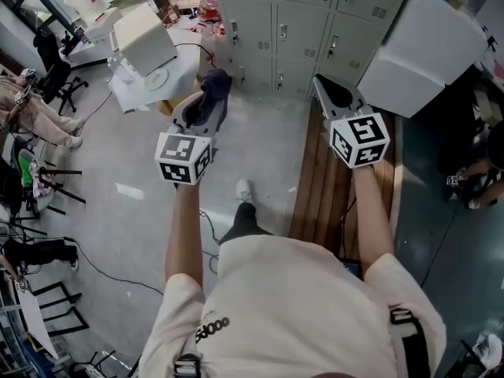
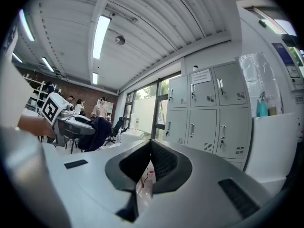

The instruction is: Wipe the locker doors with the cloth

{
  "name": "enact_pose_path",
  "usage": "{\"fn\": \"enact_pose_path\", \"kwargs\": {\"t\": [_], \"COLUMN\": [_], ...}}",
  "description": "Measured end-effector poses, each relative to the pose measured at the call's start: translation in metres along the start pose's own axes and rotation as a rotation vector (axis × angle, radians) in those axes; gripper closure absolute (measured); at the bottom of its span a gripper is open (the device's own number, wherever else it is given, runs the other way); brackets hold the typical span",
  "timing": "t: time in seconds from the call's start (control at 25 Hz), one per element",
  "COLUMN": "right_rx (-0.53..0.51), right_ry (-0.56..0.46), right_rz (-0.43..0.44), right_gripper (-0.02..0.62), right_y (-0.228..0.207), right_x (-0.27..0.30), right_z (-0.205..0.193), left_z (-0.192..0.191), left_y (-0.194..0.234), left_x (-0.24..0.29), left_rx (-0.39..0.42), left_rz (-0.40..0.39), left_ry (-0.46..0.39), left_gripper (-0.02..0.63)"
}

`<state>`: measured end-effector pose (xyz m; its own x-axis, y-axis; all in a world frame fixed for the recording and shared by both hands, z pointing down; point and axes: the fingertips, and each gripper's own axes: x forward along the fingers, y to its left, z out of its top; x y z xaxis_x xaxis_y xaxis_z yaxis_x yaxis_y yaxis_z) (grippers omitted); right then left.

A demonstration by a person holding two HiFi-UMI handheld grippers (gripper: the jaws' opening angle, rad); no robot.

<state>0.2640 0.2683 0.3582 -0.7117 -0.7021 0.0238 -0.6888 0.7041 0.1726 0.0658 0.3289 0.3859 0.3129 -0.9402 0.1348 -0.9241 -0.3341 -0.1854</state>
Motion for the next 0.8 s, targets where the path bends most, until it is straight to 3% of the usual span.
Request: {"fn": "enact_pose_path", "kwargs": {"t": [0.2,0.44,0.68,0.8], "right_rx": [0.006,0.007,0.043,0.013], "right_ry": [-0.004,-0.007,-0.028,-0.020], "right_rz": [-0.013,-0.058,-0.084,-0.103], "right_gripper": [0.586,0.586,0.586,0.586], "right_y": [-0.018,-0.056,-0.082,-0.090], "right_x": [0.053,0.150,0.239,0.272], "right_z": [-0.010,0.001,0.017,0.016], "left_z": [-0.017,-0.020,-0.013,-0.013], "left_y": [0.045,0.135,0.202,0.233], "left_x": [0.046,0.122,0.186,0.210], "left_rx": [-0.017,-0.062,-0.042,-0.042], "left_rz": [-0.010,-0.001,-0.041,-0.041], "left_ry": [-0.005,-0.007,-0.009,-0.011], "left_gripper": [0.497,0.497,0.498,0.497]}}
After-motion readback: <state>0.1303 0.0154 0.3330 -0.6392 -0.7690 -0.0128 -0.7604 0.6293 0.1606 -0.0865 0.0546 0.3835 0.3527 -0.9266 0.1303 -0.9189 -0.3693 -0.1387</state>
